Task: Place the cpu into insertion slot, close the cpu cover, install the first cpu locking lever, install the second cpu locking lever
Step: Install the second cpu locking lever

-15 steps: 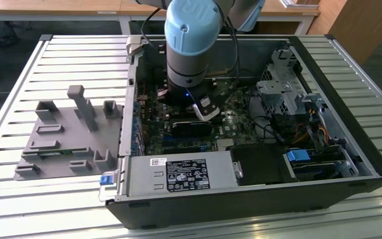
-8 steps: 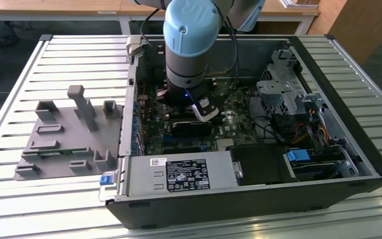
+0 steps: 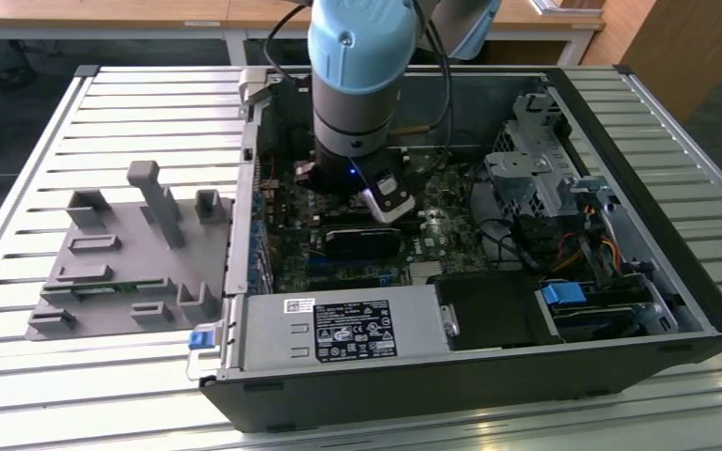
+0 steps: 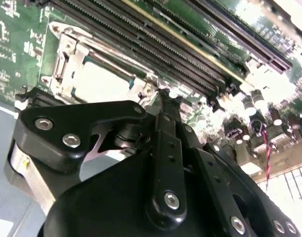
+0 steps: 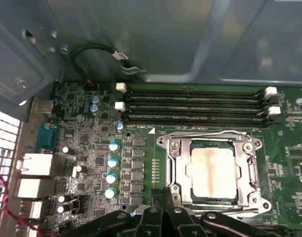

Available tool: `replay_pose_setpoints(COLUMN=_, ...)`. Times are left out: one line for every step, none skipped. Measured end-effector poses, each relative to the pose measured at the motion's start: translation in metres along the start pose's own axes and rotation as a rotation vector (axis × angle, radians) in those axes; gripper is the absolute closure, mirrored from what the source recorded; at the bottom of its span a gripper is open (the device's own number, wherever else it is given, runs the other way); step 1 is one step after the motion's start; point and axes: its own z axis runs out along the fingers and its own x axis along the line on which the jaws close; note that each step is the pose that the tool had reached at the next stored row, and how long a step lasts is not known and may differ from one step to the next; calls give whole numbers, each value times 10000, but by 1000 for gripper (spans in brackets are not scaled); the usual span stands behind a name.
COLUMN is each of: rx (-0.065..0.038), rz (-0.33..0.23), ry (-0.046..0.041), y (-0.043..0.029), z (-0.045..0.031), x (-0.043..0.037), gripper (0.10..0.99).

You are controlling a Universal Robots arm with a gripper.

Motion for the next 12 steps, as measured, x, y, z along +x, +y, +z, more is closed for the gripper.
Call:
replay_pose_setpoints(rx=-1, rz=1, ry=-1, y=6, z=-18, x=0, gripper=980)
replay_pose_setpoints(rx=-1, rz=0, ry=-1, y=10, z=-31, x=0, gripper=980)
replay_pose_setpoints(rx=0, rz=0, ry=-1, y=14, z=-43, x=0, gripper=980)
replay_pose_setpoints(rx=0, rz=0, ry=0, y=18, z=-54, x=0, gripper=980)
replay_pose_setpoints(rx=-1, rz=1, ry=-1, y=22, z=-66, x=0, gripper=980)
replay_pose_setpoints(rx=-1, rz=0, ry=-1, y=26, z=-81, x=0, gripper=980)
replay_pose_setpoints(rx=0, rz=0, ry=0, y=31, z=-95, x=0, gripper=980)
replay_pose_setpoints(rx=1, rz=0, ry=0, y=34, z=-104, x=0, gripper=980)
replay_pose_setpoints(rx=-1, rz=0, ry=0, y=36, z=-108, x=0, gripper=980)
replay_pose_setpoints(rx=-3, rz=-1, ry=-1, y=36, z=-108, x=-1, gripper=980)
replay_pose_setpoints(rx=-3, rz=0, ry=-2, y=36, z=-108, x=-1, gripper=980)
replay_pose_setpoints(rx=-3, rz=0, ry=-1, y=36, z=-109, x=-1, gripper=980)
